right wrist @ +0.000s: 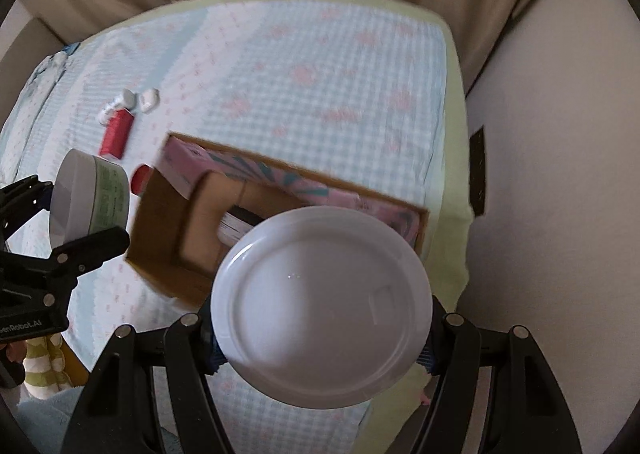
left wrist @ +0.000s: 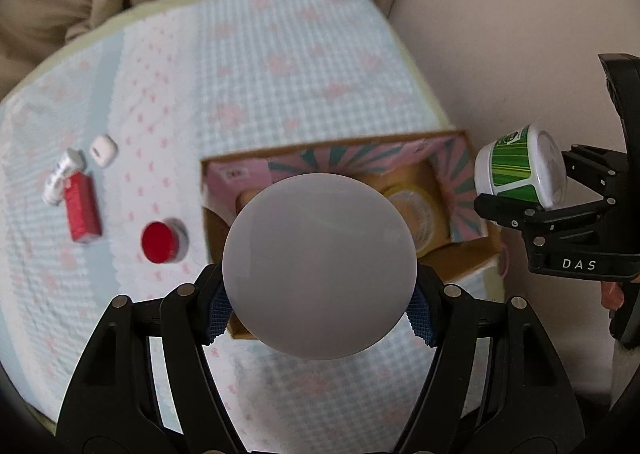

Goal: Organize rigid objects
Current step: 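Carry both items to the cardboard box and release them inside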

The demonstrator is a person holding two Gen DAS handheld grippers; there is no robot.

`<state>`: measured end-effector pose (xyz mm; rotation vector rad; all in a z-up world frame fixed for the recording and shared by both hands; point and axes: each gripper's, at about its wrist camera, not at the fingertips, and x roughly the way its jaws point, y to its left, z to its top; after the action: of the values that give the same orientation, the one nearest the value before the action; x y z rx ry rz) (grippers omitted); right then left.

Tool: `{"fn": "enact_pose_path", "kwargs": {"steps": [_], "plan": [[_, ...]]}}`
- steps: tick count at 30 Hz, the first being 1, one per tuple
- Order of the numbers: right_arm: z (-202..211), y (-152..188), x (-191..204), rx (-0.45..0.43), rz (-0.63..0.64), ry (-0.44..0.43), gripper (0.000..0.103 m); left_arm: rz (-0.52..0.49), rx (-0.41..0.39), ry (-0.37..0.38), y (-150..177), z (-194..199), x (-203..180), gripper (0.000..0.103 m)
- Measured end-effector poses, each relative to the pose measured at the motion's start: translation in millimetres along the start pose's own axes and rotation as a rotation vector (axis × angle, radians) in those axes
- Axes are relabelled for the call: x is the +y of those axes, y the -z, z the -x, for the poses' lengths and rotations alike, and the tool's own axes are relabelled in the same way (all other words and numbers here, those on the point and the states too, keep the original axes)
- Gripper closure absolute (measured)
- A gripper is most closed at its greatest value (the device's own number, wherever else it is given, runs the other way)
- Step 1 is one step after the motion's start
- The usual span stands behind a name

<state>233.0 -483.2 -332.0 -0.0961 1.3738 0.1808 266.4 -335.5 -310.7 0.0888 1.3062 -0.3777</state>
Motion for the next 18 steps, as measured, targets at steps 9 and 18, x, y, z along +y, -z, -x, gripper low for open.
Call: {"fn": "enact_pose_path", "kwargs": {"steps": [9, 18], "plan": [[-86.4, 9.0, -12.7, 0.106, -0.02, -0.013, 0.037, -0.007, 0.147, -0.092, 18.2, -79.0, 12.6, 0.035], [-117.2, 9.4, -6.8, 0.161, 0.014, -0.013, 0.037, -0.033, 0.198, -0.112, 24.2, -102.2, 13.2, 0.035]]}}
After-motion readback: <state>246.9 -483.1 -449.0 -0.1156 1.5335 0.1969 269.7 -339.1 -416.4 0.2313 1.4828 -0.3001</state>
